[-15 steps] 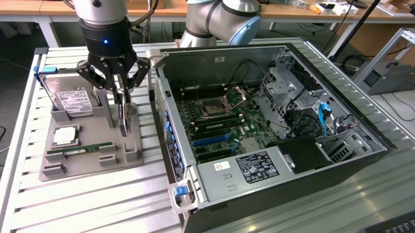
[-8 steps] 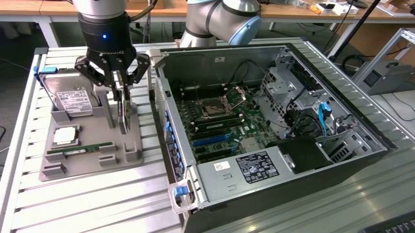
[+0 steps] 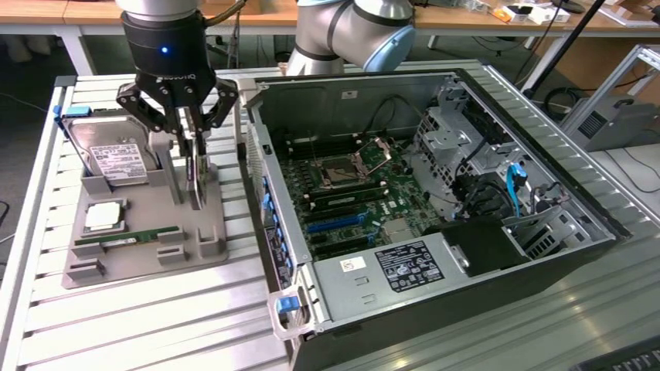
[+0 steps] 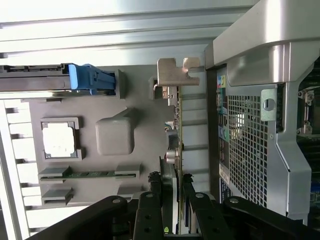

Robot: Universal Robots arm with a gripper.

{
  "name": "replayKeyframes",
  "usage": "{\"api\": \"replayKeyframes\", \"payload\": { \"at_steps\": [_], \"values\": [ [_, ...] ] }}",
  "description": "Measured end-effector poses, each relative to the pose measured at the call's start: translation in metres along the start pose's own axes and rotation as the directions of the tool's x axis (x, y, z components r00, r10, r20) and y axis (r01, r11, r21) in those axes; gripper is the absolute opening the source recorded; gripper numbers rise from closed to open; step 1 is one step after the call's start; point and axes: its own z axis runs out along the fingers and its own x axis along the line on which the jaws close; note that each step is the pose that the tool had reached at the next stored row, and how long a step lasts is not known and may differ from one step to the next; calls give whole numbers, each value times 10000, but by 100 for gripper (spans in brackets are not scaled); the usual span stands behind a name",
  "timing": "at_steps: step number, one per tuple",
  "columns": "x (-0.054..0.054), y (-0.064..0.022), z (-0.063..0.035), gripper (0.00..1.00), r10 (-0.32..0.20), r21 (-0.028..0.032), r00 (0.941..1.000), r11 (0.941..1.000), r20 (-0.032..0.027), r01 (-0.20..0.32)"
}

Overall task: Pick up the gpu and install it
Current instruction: 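Pick up the gpu and move the gpu toward the slot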

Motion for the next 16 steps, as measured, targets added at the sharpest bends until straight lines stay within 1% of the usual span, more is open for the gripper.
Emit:
{"api": "replayKeyframes", "payload": {
  "at_steps": [5, 11, 16],
  "values": [
    [-2, -5, -63, 27, -1, -4, 10000, 10000, 1, 1],
    [-4, -9, -116, 27, 1, -11, 10000, 10000, 0, -1],
    [-6, -16, -187, 27, 1, -19, 10000, 10000, -1, -1]
  ]
}}
